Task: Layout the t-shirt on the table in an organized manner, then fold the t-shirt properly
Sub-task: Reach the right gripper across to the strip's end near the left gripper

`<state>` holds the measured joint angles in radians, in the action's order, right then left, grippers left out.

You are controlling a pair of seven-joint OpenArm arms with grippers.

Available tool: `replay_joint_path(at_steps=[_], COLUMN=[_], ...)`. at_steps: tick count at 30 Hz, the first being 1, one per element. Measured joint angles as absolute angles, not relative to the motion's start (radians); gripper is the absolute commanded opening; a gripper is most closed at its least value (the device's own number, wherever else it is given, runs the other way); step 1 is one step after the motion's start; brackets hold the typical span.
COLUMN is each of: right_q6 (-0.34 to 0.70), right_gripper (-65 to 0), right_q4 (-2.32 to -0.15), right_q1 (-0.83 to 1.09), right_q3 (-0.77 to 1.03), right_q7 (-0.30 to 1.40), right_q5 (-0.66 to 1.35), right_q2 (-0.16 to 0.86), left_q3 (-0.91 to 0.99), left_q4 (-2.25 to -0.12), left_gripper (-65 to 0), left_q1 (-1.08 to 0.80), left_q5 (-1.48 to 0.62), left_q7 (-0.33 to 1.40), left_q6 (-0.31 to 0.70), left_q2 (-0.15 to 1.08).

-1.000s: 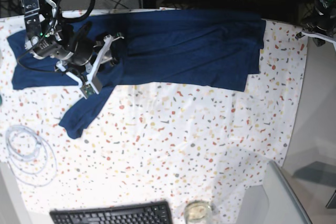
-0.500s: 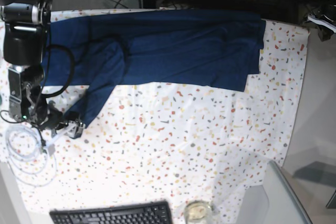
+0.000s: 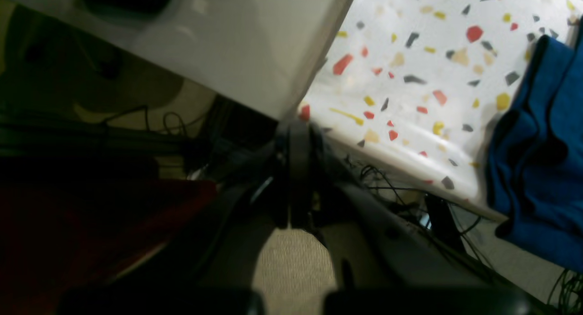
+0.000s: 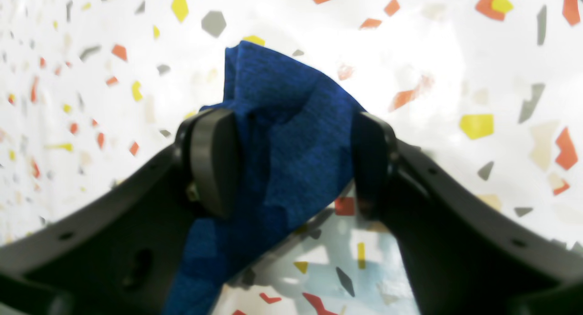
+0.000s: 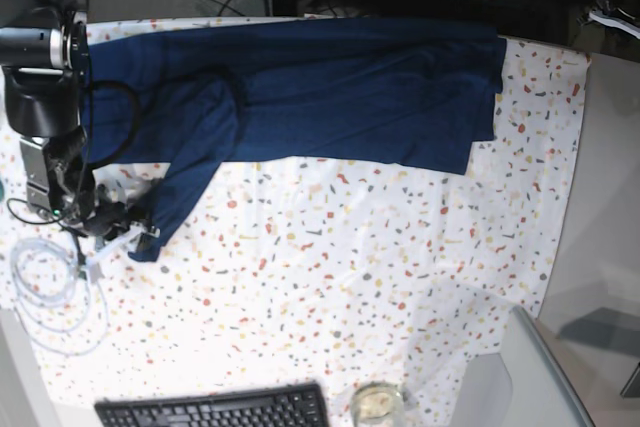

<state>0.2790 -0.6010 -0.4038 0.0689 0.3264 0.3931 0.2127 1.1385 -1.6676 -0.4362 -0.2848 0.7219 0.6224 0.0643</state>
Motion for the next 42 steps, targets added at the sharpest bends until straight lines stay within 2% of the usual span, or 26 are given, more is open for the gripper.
replay_joint_path(at_steps=[2, 3, 7, 11, 15, 17, 21, 27, 35, 42], right_q6=[0.279, 0.279, 0.276, 0.271, 0.289, 0.279, 0.287, 0.281, 0.28, 0.281], right_gripper=[-60.2, -65.0, -62.1, -64.8, -64.8, -64.8, -64.8, -64.8, -64.8, -64.8], right_q4=[-0.601, -0.603, -0.756, -1.111, -1.526, -1.68, -1.841, -1.881, -1.848, -1.72], right_q1=[-0.403, -0.402, -0.324, -0.173, -0.046, 0.023, 0.119, 0.136, 0.068, 0.015], right_q3=[0.051, 0.047, 0.038, 0.038, 0.039, -0.006, -0.152, -0.4, -0.694, -0.74], right_q7=[0.333, 0.336, 0.389, 0.588, 0.702, 0.751, 0.815, 0.819, 0.812, 0.816], right_q5=[0.395, 0.397, 0.397, 0.386, 0.407, 0.391, 0.39, 0.395, 0.392, 0.385], right_q2=[0.209, 0.206, 0.194, 0.189, 0.138, 0.097, 0.088, 0.096, 0.093, 0.022], left_q3=[1.138, 1.138, 1.138, 1.14, 1.139, 1.139, 1.134, 1.135, 1.132, 1.132], left_q4=[-1.668, -1.668, -1.668, -1.668, -1.668, -1.668, -1.668, -1.668, -1.668, -1.668], left_gripper=[-65.0, -65.0, -65.0, -65.0, -65.0, -65.0, -65.0, -65.0, -65.0, -65.0], left_q1=[-0.436, -0.435, -0.436, -0.437, -0.438, -0.438, -0.433, -0.385, -0.384, -0.386], left_q5=[-0.285, -0.285, -0.286, -0.287, -0.286, -0.286, -0.247, -0.077, -0.049, -0.051], left_q7=[0.722, 0.722, 0.721, 0.722, 0.724, 0.72, 0.719, 0.718, 0.718, 0.718], left_q6=[0.622, 0.622, 0.622, 0.622, 0.624, 0.627, 0.619, 0.622, 0.622, 0.622], left_q2=[0.065, 0.064, 0.067, 0.072, 0.081, 0.099, 0.116, 0.103, 0.104, 0.105])
